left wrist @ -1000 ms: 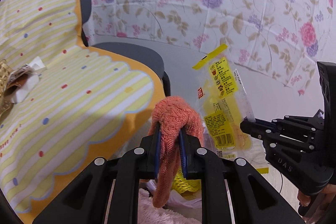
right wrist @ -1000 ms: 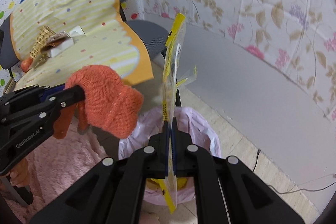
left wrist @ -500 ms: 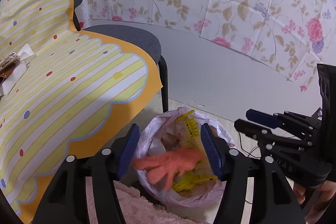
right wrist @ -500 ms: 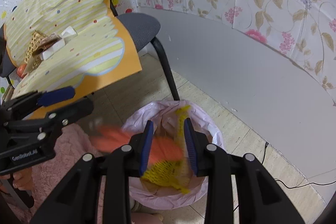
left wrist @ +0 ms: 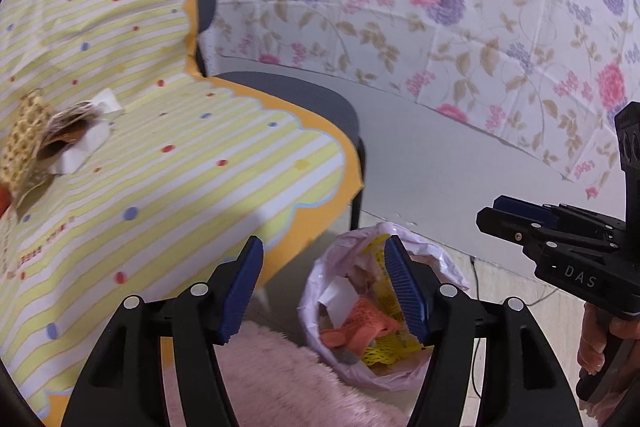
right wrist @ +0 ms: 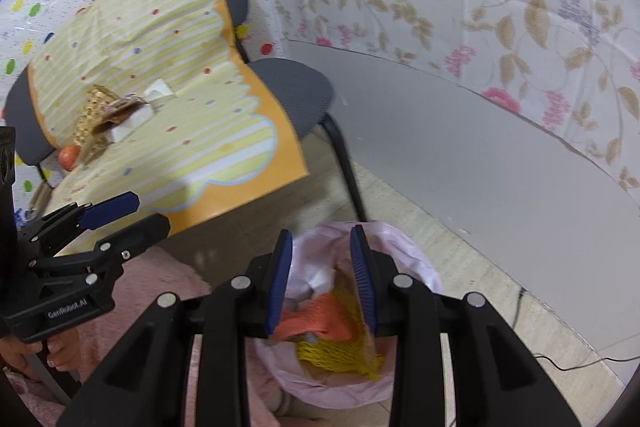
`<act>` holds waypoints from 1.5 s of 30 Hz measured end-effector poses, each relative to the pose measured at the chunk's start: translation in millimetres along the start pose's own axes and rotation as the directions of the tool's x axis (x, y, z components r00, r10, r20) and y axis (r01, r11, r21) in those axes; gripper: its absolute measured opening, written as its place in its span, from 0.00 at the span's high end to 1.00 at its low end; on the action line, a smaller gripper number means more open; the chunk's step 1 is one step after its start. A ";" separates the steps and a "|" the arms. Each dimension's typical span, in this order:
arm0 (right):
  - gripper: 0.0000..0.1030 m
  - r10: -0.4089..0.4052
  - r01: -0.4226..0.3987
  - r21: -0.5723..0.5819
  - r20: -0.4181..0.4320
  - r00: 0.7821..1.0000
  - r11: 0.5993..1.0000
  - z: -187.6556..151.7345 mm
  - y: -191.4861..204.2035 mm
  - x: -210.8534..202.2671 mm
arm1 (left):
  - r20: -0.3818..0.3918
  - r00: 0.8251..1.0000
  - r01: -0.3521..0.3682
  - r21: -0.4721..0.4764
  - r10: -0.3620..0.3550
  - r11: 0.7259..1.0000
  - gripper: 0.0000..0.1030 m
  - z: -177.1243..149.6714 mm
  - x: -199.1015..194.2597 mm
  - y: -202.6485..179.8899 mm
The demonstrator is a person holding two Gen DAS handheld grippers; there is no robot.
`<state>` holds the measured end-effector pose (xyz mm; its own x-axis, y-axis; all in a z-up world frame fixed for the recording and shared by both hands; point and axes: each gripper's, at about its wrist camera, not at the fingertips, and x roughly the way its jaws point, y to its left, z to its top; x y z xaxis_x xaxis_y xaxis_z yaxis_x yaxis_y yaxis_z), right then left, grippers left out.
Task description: Collect trash
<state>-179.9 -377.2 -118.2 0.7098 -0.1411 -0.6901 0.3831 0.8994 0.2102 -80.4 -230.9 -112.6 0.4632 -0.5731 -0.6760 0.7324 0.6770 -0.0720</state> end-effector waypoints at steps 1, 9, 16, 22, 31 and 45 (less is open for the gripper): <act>0.71 0.018 -0.018 -0.007 -0.001 1.000 1.000 3.0 5.3 0.7 | 0.007 1.000 -0.016 -0.010 0.016 1.000 0.38 0.0 -5.4 5.6; 0.68 0.145 -0.143 -0.134 0.005 0.989 0.981 39.0 66.5 10.2 | 0.051 0.982 -0.175 -0.137 0.184 0.975 0.38 -1.9 -49.6 70.6; 0.63 0.230 -0.228 -0.238 -0.020 0.973 0.944 63.1 120.8 25.8 | 0.047 0.947 -0.297 -0.255 0.318 0.920 0.38 -6.2 -81.5 131.2; 0.63 0.287 -0.286 -0.293 -0.042 0.957 0.912 81.2 163.8 46.0 | 0.029 0.907 -0.392 -0.308 0.420 0.867 0.38 -6.6 -99.5 176.5; 0.63 0.322 -0.324 -0.323 -0.061 0.945 0.889 109.0 203.7 75.7 | -0.007 0.877 -0.450 -0.363 0.480 0.816 0.38 -1.0 -86.2 238.1; 0.63 0.326 -0.339 -0.314 -0.094 0.940 0.887 130.6 227.7 114.9 | -0.065 0.882 -0.465 -0.279 0.467 0.840 0.43 31.4 -6.7 285.0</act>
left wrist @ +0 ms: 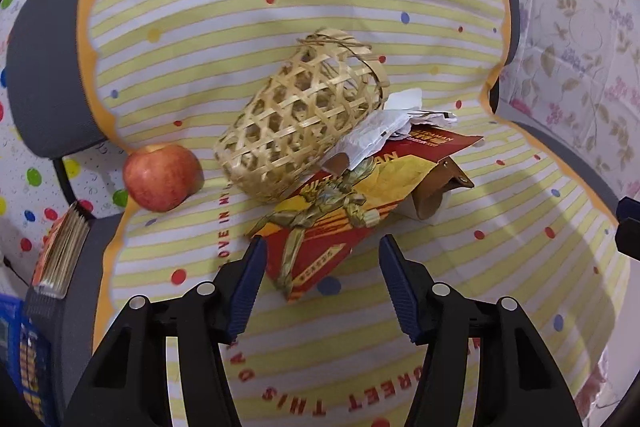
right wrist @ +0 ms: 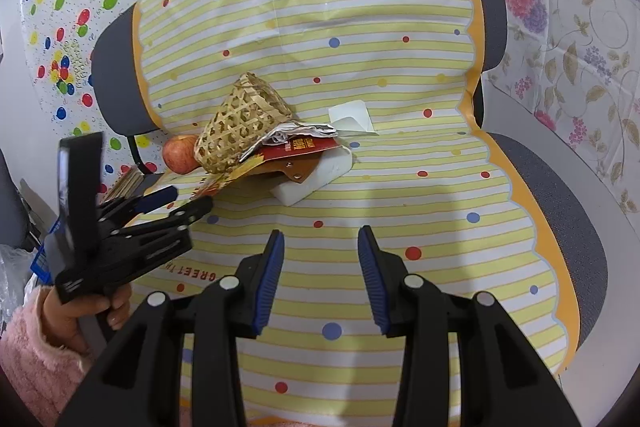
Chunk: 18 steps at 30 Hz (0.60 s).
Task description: Collect trash
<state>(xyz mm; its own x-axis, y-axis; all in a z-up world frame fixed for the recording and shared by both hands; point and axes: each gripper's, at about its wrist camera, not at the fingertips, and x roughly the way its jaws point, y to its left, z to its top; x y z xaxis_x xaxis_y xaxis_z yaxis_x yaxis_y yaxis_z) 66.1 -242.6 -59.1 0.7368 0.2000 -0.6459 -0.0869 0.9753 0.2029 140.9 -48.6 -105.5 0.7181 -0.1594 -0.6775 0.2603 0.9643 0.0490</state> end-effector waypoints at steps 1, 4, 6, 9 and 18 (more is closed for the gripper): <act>0.63 -0.003 0.003 0.004 -0.003 1.000 1.000 0.6 -1.8 1.7 | -0.008 1.000 -0.004 0.024 0.004 1.000 0.43 2.6 5.1 -3.7; 0.63 -0.010 0.010 0.018 -0.014 1.000 1.000 1.1 -6.7 6.3 | -0.041 0.999 -0.025 0.077 0.028 0.997 0.49 7.6 18.8 -10.4; 0.63 -0.012 0.012 0.021 -0.015 1.000 1.000 0.0 -7.9 6.7 | -0.054 0.997 -0.039 0.110 0.046 0.993 0.58 10.7 26.2 -13.9; 0.63 -0.017 0.018 0.021 -0.016 1.000 1.000 -3.3 -8.7 3.9 | -0.065 0.995 -0.059 0.171 0.071 0.983 0.72 14.2 30.1 -19.5; 0.63 -0.021 0.021 0.036 -0.003 1.000 0.999 -11.0 -11.9 -10.4 | 0.020 0.999 -0.041 0.118 0.039 0.992 0.97 16.3 -38.8 -9.9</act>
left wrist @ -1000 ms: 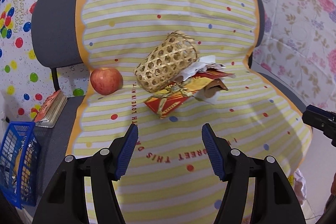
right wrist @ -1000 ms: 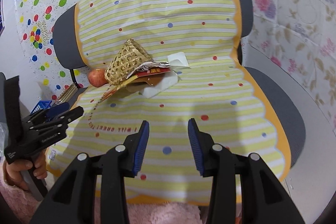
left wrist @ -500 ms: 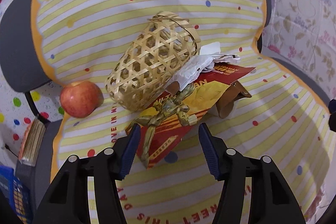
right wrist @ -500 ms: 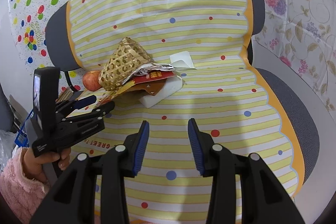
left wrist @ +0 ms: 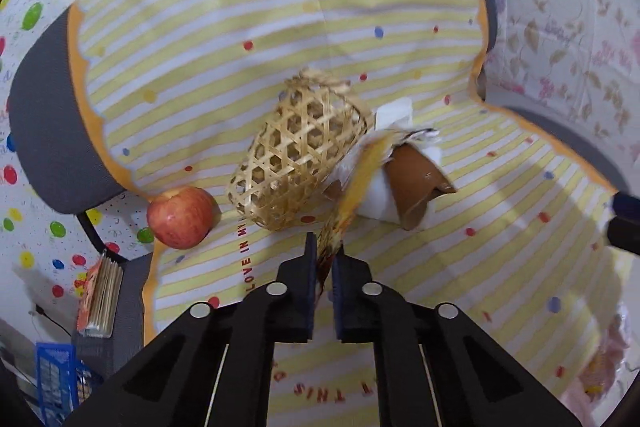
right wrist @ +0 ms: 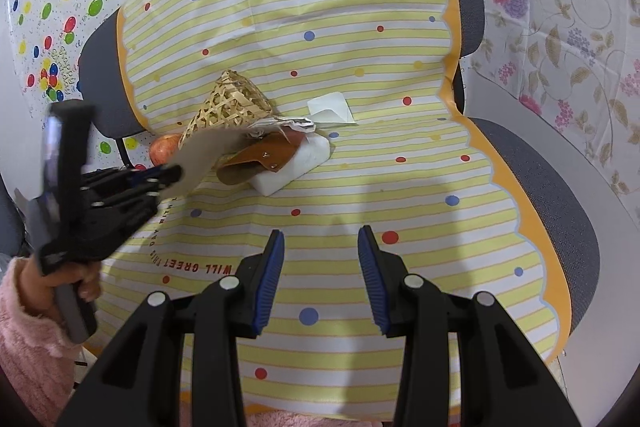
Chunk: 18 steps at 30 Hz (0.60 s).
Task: Collect trash
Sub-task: 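Grasp the white folded card with the left gripper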
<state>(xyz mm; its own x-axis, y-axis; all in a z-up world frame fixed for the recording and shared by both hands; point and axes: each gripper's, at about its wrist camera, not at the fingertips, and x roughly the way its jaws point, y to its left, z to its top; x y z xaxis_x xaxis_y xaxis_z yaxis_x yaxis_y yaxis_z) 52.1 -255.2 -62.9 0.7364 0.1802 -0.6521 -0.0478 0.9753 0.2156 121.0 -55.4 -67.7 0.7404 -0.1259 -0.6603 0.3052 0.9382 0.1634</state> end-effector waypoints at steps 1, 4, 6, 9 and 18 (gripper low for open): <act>0.63 0.002 -0.002 -0.002 0.001 1.000 1.000 -0.3 0.9 -0.8 | 0.014 1.000 0.018 -0.035 -0.018 0.999 0.98 -1.5 -11.9 5.3; 0.63 0.012 -0.012 -0.005 0.004 1.000 1.000 -0.1 3.0 -1.6 | 0.048 0.998 0.051 -0.144 -0.044 0.988 0.99 -6.5 -37.7 25.2; 0.63 0.022 -0.022 -0.005 0.015 1.000 1.000 1.7 5.4 0.3 | 0.072 0.997 0.046 -0.197 -0.033 0.979 0.99 -8.4 -48.6 34.7; 0.59 0.038 -0.037 -0.017 0.013 0.999 0.999 6.9 9.8 7.9 | 0.107 0.994 -0.003 -0.222 0.027 0.975 0.99 -10.4 -56.9 42.0; 0.44 0.043 -0.043 -0.065 0.011 0.999 0.997 41.8 23.8 57.7 | 0.072 0.997 -0.007 -0.259 0.026 0.966 0.99 -14.4 -35.2 60.6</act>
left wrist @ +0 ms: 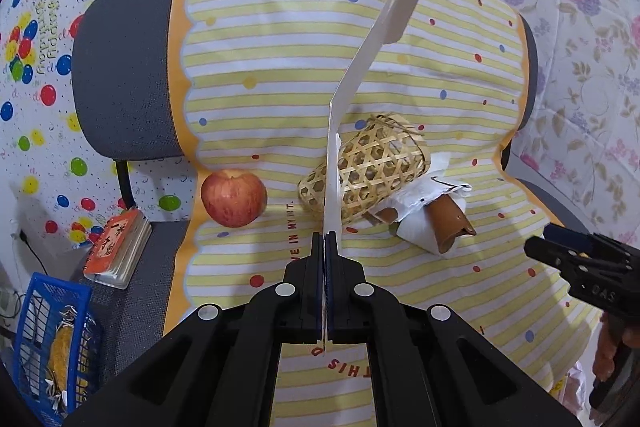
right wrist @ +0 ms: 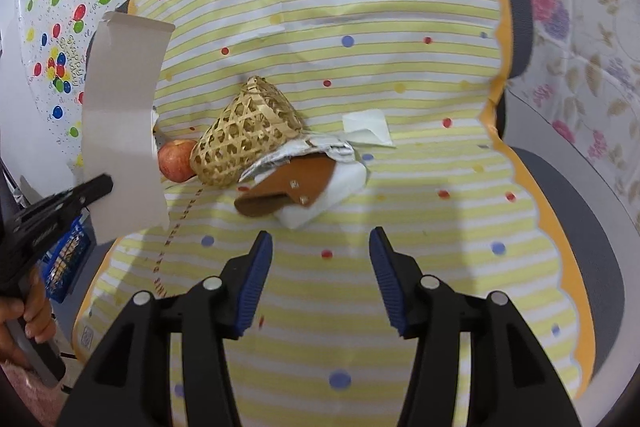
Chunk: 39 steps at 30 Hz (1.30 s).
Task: Collect trash
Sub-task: 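Grasp the white folded card with the left gripper, then grasp the white paper bag with the right gripper while the left gripper holds the card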
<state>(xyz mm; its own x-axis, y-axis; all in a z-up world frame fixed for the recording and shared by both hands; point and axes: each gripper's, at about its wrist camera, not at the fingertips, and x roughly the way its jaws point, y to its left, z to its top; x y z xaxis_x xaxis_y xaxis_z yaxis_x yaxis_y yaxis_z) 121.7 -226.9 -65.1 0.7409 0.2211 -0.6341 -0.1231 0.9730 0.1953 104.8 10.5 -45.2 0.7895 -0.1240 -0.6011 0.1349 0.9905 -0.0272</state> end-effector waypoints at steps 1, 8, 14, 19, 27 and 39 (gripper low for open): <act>0.42 -0.001 0.001 0.001 0.001 1.000 1.000 4.1 -0.9 5.4 | -0.001 1.000 -0.006 0.001 0.006 1.000 0.99 0.6 2.7 1.6; 0.39 0.034 -0.033 0.086 -0.021 0.999 0.996 40.2 -18.9 64.4 | -0.018 0.999 -0.033 -0.009 0.033 0.999 0.99 3.8 20.8 15.0; 0.39 0.099 -0.086 0.199 -0.055 0.994 0.976 61.2 -31.5 108.6 | -0.034 0.999 -0.043 -0.022 0.042 0.999 0.99 5.2 34.3 22.6; 0.46 0.145 -0.114 0.309 -0.080 0.986 0.944 60.0 -39.5 128.5 | -0.049 0.998 -0.030 -0.021 0.029 0.999 0.99 2.2 39.9 22.1; 0.97 0.185 -0.165 0.243 -0.065 0.981 0.956 80.1 -17.0 118.2 | -0.036 0.999 -0.029 -0.032 0.028 0.999 0.99 3.9 34.8 22.3; 0.97 0.061 -0.046 -0.085 0.191 0.980 0.995 89.6 38.7 -37.3 | 0.063 0.998 0.017 -0.023 -0.015 1.000 0.99 9.1 -35.0 9.2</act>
<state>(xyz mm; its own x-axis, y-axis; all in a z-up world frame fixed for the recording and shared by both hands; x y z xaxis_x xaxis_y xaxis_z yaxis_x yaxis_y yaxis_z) 148.5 -203.5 33.2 0.8444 0.2636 -0.4663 -0.2126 0.9640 0.1599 83.9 23.4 -17.1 0.8235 -0.1427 -0.5490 0.1344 0.9894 -0.0554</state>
